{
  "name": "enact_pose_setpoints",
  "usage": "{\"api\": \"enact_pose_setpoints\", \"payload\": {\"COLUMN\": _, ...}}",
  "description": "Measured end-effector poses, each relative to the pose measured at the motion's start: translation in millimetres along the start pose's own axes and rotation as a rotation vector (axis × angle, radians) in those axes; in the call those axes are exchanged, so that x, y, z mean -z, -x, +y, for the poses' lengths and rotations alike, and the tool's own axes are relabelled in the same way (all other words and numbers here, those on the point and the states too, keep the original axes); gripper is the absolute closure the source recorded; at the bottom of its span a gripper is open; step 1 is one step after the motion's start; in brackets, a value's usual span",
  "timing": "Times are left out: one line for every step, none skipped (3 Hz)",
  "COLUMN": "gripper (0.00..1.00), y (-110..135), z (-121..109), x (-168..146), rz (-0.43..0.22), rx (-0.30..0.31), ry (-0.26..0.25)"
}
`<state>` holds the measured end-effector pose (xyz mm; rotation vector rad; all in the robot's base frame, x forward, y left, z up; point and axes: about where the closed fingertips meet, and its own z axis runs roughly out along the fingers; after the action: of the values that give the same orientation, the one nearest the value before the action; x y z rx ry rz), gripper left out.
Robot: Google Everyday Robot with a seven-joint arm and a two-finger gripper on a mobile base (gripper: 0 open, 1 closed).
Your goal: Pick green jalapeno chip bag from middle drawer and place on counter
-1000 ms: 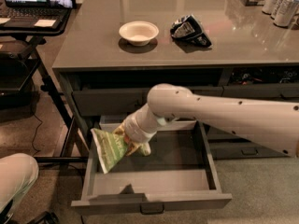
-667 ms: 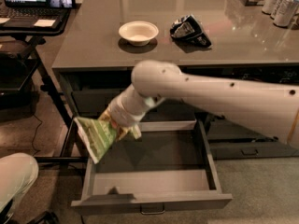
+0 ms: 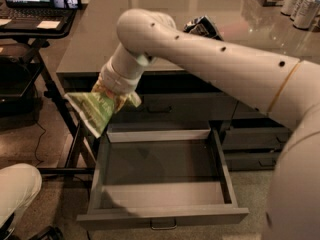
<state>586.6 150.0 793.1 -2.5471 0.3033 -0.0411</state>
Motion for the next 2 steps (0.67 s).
{"api": "enact_pose_setpoints", "payload": {"gripper": 1.00, "y": -20.7, "z": -22.9, "x": 23.4, "rz": 0.052, "rx": 0.045, "ry": 0.003}}
{"api": "enact_pose_setpoints", "payload": {"gripper": 1.00, "y": -20.8, "z": -23.0, "x": 23.4, "rz": 0.053, "rx": 0.045, "ry": 0.003}}
